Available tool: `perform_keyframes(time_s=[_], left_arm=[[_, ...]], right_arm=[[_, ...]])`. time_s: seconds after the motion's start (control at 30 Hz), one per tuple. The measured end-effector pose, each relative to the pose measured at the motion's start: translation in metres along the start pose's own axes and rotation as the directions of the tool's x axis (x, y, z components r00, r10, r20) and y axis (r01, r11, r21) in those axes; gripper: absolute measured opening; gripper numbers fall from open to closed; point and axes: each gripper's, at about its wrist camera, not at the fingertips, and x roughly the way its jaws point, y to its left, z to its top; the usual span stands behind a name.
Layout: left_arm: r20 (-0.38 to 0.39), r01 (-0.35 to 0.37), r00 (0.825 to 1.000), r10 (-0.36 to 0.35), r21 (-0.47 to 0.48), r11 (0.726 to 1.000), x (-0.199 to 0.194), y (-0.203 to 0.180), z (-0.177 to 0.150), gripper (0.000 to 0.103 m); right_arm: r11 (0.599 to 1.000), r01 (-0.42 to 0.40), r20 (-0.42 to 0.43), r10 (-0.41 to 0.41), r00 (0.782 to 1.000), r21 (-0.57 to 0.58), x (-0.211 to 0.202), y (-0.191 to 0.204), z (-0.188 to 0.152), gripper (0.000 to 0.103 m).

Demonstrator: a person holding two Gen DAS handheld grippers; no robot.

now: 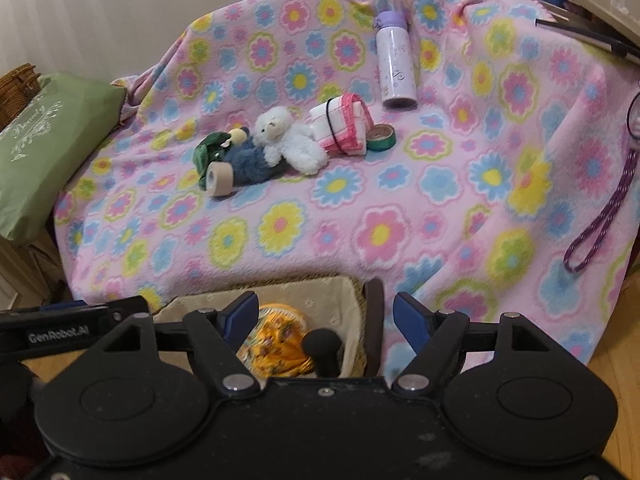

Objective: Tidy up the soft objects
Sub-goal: 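Move the left gripper toward the beige tape roll beside the frog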

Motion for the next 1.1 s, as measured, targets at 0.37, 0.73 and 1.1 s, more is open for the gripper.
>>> perform_keyframes(time_s=[0.37,0.73,1.1], left_arm=[[-0.011,-0.021,1.0,0.021,0.028,0.999,0.032,0.008,0.039,0.081],[-0.052,-0.008,0.999,0.011,0.057,0.998,0.087,0.013,0.073,0.081],[-0.032,0.035,0.999,-0.032,0.085,0.996,0.138,0.013,0.105,0.081]], right_arm=[[0.998,0.058,0.009,-0.058,0.998,-0.012,0.031,-0.008,0.041,0.078],[0.996,0.081,-0.038,-0.082,0.996,-0.029,0.081,-0.008,0.076,0.079],[0.995,0.087,-0.044,-0.088,0.995,-0.041,0.125,-0.005,0.106,0.08]])
